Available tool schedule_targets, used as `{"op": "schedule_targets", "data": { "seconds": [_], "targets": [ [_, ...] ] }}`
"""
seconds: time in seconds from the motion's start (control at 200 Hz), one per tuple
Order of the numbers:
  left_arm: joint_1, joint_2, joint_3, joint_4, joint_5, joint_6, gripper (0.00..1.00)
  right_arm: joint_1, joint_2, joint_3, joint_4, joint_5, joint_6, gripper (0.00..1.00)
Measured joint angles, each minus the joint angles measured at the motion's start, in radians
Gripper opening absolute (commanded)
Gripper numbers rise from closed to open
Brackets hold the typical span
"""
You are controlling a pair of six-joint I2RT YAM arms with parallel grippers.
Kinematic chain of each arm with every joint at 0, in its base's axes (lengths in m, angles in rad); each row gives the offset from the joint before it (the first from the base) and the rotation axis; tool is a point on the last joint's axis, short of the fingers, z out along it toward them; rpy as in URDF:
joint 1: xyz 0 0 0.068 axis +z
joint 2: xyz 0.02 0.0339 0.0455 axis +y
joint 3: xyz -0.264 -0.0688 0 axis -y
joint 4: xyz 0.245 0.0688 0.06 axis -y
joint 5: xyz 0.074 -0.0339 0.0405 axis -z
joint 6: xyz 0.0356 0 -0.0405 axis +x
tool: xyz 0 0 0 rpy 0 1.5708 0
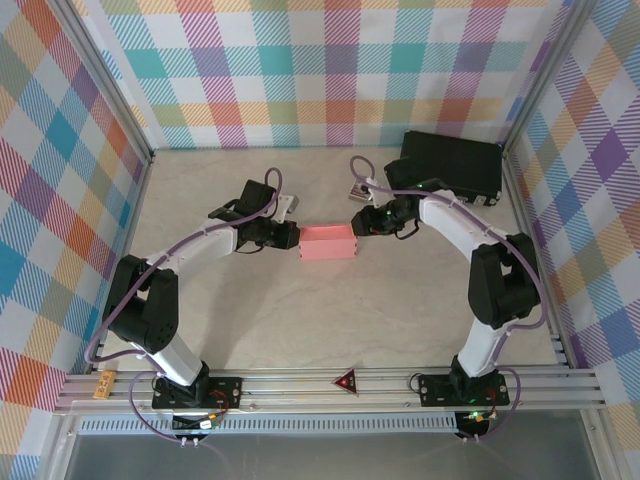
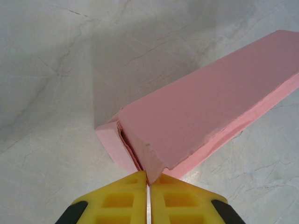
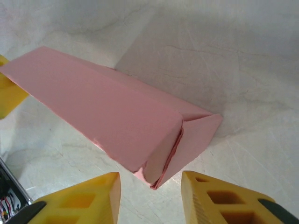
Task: Fold the paper box
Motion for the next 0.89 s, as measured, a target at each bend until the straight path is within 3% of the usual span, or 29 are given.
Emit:
{"op": "schedule_targets", "data": {
  "seconds": [0.395,0.895],
  "targets": [
    [-0.009,0.0,0.005,-0.016,-0.014,0.014,0.09,0.0,-0.059,-0.023,0.073,0.018,0.033,0.44],
    [-0.013,0.0,0.006,-0.016,-0.019,0.014,0.09,0.0,0.024,-0.002,0.064,-0.018,0.075,0.34]
  ]
}}
